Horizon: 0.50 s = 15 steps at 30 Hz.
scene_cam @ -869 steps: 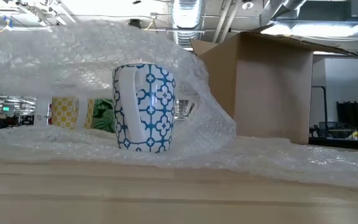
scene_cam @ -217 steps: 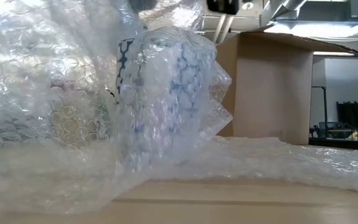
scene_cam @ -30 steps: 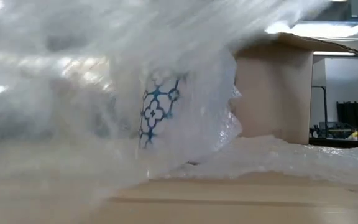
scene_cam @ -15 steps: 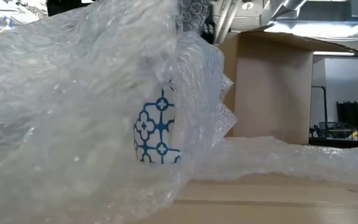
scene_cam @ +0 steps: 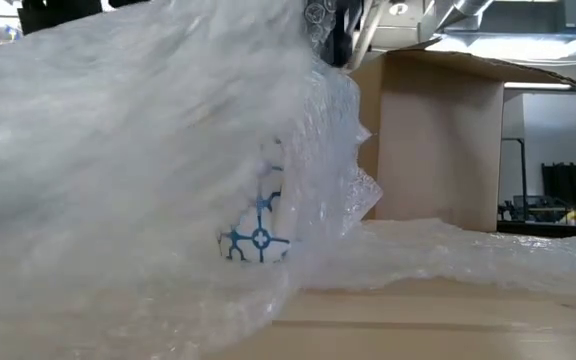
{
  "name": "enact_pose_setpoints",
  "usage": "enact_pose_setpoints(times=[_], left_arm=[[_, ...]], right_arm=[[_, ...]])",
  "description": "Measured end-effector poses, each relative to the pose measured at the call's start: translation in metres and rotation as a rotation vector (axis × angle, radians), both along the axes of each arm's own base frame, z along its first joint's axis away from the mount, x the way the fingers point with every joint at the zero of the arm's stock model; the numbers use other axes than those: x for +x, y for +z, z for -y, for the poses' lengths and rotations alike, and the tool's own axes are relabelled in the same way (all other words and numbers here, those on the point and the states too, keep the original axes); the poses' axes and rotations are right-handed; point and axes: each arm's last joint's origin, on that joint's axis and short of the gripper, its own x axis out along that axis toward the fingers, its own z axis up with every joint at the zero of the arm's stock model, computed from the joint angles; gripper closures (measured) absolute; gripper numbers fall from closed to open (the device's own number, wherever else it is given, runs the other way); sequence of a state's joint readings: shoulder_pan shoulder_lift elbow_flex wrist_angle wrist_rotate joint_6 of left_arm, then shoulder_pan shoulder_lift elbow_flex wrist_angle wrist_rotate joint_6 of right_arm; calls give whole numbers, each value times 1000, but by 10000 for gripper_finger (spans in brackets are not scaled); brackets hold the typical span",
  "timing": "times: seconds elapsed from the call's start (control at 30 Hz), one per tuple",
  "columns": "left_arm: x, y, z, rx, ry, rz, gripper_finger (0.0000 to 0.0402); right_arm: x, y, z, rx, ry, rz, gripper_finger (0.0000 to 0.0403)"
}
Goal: Wrap mug
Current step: Wrap the blue mug with bubble wrap
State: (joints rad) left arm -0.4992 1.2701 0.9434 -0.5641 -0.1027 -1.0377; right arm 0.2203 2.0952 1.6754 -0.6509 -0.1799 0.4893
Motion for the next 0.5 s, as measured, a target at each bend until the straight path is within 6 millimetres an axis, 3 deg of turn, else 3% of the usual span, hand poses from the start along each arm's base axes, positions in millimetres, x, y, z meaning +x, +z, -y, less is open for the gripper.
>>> enact_pose_setpoints(times=[0.27,0.5], left_arm=[[1,0,0,-21,23,-3,251],[2,3,1,-40,28,19,251]], right_arm=[[0,-8,-1,13,-15,15,403],[-1,33,0,-3,9,-35,403]])
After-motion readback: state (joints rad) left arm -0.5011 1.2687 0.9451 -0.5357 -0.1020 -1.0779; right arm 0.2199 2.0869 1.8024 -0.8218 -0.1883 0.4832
